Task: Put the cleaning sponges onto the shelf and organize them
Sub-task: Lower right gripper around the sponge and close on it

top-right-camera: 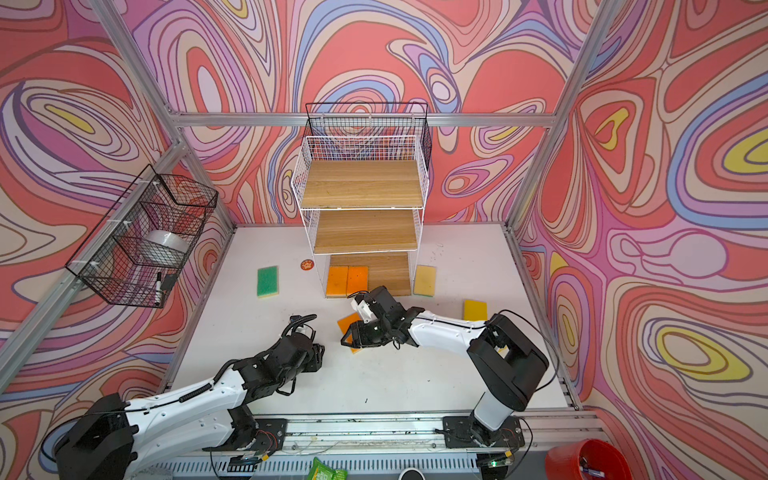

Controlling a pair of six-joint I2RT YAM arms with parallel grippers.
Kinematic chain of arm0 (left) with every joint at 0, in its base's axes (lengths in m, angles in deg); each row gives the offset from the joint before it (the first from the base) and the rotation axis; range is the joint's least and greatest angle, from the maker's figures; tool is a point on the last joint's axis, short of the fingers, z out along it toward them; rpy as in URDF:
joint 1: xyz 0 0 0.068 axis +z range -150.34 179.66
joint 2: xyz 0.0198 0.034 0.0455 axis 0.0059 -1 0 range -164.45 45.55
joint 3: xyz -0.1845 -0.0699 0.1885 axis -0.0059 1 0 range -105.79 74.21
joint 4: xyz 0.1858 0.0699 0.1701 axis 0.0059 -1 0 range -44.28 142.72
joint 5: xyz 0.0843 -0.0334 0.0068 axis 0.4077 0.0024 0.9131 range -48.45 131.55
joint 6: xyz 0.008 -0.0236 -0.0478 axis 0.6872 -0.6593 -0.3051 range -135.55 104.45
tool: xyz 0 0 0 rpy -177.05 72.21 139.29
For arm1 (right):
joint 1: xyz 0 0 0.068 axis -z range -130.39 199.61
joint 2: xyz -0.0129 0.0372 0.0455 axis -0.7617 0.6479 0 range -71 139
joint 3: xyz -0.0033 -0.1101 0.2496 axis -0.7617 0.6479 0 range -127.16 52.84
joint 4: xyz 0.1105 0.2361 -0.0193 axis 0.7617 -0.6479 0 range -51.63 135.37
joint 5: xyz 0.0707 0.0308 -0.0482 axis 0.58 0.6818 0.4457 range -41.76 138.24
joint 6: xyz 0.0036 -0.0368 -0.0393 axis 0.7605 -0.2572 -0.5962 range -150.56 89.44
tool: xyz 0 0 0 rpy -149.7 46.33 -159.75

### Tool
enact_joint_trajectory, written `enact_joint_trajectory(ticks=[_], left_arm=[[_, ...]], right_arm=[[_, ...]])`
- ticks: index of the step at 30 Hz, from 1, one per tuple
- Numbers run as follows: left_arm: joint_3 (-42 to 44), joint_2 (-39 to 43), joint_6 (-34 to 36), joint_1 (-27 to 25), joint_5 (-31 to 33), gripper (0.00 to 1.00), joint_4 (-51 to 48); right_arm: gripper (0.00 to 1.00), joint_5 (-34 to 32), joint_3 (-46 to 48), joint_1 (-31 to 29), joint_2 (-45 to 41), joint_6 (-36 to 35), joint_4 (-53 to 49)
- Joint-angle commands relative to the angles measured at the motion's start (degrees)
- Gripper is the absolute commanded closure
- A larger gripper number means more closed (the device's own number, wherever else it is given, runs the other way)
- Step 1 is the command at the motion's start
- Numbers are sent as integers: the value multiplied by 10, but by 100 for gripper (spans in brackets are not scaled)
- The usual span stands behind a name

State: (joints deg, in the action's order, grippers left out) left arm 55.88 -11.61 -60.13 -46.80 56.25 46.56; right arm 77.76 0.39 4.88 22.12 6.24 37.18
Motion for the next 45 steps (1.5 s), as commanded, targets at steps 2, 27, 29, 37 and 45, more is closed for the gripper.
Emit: enact_joint_trajectory(ticks=[2,27,29,37,45], left_arm=[[-7,8,5,8,-2,46,-13],[4,-8,3,17,-8,44,1],[4,-10,3,18,-12,44,4],[5,-1,1,20,-11,44,-3],[4,12,1,21,-11,44,-16]], right_arm=[[56,-6,-6,56,-10,-37,-53],[58,37,-8,100,80,-106,-58],[56,40,-3,100,80,-105,-56],[56,33,12,99,98,-96,-38],[76,32,15,99,102,-82,-20]])
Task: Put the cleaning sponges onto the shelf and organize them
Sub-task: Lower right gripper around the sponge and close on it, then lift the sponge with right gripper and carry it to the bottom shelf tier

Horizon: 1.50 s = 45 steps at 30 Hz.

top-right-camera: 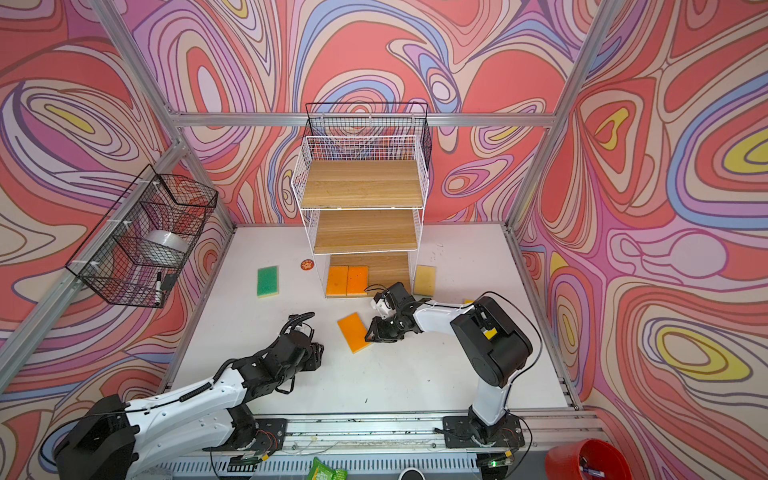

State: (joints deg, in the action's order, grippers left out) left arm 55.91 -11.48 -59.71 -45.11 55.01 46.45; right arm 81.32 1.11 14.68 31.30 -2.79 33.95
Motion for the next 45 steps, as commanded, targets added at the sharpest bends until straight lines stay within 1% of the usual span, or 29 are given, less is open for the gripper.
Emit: enact_joint_trajectory(ticks=[1,6,8,11,15,19,22,26,32,37,41,45], left_arm=[[4,13,-3,5,2,44,-17],[2,32,-4,5,-1,44,-28],[-1,39,-3,5,-2,44,-36],[-6,51,-2,5,-4,44,-47],[-7,66,-2,5,-4,44,-56],[-9,70,-1,5,-3,44,-61],[-12,69,3,5,-1,44,-62],[-13,65,7,5,-3,44,-55],[-10,57,15,5,-4,44,-47],[-4,66,26,5,-2,44,-47],[4,82,28,5,-1,44,-49],[8,92,31,5,1,44,-51]], right_arm=[[79,-4,11,1,9,13,18],[94,7,25,1,-3,35,41],[97,2,31,1,-13,42,46],[100,-22,46,1,-52,55,53],[100,-70,87,1,-112,91,85],[100,-109,109,2,-151,118,100],[100,-151,125,3,-178,135,118],[100,-209,163,12,-214,158,185],[100,-243,175,28,-197,171,257],[100,-284,205,29,-180,154,362],[100,-282,196,32,-143,140,406],[100,-275,175,36,-103,138,427]])
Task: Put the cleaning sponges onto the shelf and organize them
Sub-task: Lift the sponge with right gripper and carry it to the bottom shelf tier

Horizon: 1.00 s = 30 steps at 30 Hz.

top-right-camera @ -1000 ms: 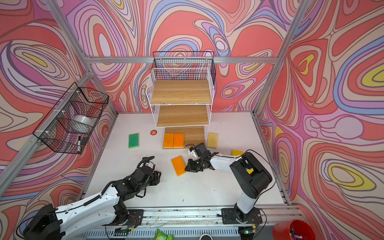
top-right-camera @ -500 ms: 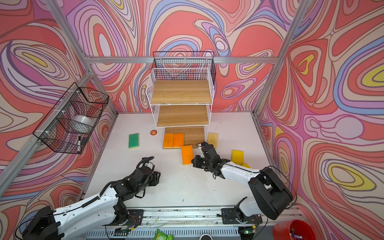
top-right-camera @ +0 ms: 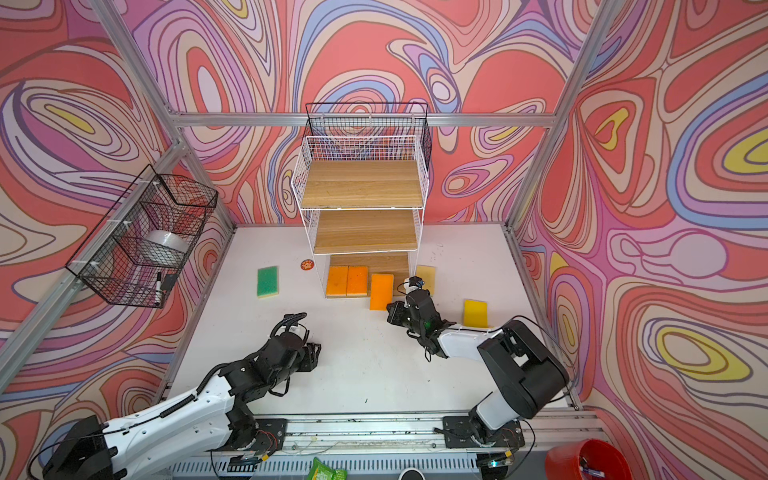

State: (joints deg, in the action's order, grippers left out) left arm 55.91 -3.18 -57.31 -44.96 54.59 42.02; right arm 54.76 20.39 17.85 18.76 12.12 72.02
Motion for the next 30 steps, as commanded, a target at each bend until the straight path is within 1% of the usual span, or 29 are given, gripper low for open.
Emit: enact_joint_trajectory(ticks=[1,4,20,24,25,30], left_arm=[[8,11,8,4,6,44,-7],[9,15,12,3,5,44,-8],[20,20,15,3,4,44,-9],[20,21,16,4,4,44,-10],[20,21,17,3,4,44,-10],[20,21,19,4,6,44,-12]], right_arm=[[100,-11,-21,5,29,-12,53],[100,-9,-22,5,46,-11,85],[100,-39,-39,5,112,-35,158],[100,-48,-45,5,114,-40,167],[100,-49,-47,5,130,-42,167],[100,-58,-60,5,140,-49,159]])
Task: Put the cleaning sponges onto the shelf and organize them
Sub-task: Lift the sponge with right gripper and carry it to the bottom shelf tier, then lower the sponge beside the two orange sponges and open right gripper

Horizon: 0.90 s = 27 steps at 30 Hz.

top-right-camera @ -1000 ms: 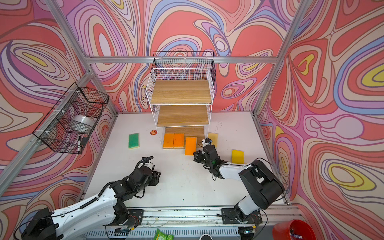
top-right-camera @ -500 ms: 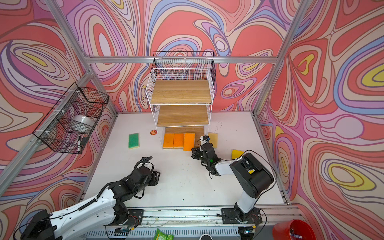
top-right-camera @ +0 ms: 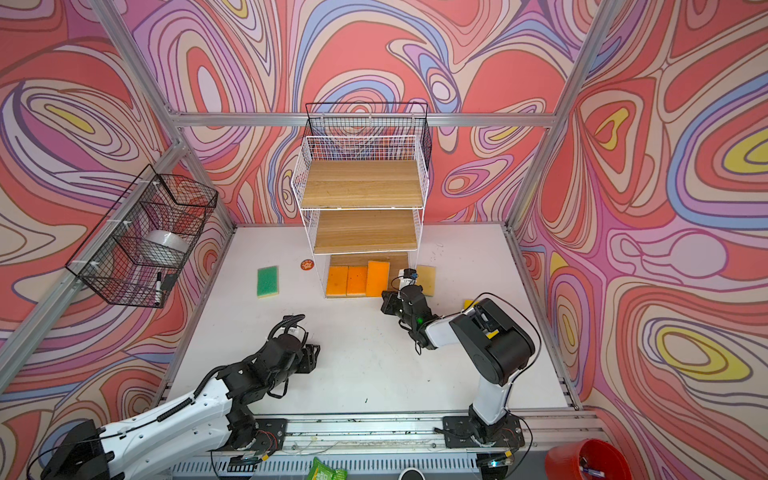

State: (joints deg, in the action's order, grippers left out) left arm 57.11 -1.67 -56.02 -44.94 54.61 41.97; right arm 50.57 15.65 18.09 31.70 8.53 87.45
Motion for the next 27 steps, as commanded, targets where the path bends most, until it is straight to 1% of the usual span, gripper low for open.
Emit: enact_joint_trajectory(ticks=[1,6,25,27], left_arm=[[8,6,6,3,6,44,-11],[8,7,6,3,7,44,-15],[-7,9,14,4,10,44,-40],[-10,8,15,4,11,44,-40]], right_arm=[[100,-17,-15,2,14,-14,1],[100,-36,-18,2,20,-19,-1],[100,-38,-33,2,58,-18,21],[92,-38,-36,2,61,-18,22]])
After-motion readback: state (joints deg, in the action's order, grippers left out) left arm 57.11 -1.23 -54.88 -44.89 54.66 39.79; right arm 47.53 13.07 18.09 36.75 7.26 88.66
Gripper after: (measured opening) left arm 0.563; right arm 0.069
